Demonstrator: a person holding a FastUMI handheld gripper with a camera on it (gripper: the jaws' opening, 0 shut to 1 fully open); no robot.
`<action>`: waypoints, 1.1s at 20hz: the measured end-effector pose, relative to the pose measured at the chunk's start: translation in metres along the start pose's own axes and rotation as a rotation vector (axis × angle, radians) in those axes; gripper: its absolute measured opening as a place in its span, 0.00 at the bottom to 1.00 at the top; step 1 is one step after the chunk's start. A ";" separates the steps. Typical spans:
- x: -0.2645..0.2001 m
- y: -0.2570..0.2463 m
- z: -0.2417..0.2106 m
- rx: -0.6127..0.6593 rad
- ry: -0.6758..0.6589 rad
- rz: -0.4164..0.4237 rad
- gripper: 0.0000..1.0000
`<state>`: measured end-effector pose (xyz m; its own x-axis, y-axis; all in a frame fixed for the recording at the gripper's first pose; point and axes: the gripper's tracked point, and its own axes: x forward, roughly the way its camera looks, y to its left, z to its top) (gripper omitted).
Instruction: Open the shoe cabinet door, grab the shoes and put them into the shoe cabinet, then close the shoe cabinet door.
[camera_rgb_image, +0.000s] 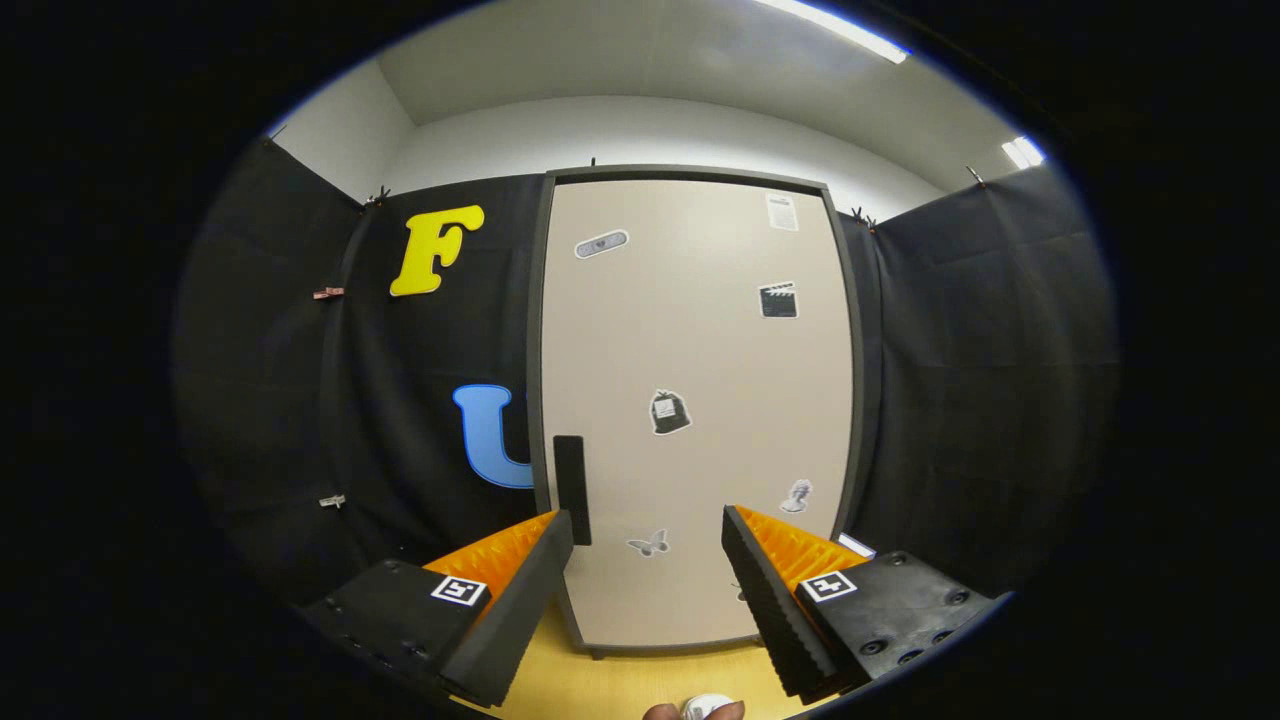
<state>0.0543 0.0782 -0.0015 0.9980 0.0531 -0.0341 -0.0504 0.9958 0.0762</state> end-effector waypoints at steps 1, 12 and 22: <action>0.008 0.006 -0.002 0.008 0.005 0.005 0.98; 0.118 0.054 -0.053 -0.009 0.050 0.025 0.98; 0.168 0.059 -0.081 0.002 0.067 -0.027 0.49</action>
<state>0.2164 0.1515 -0.0834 0.9942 0.0307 -0.1031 -0.0229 0.9968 0.0763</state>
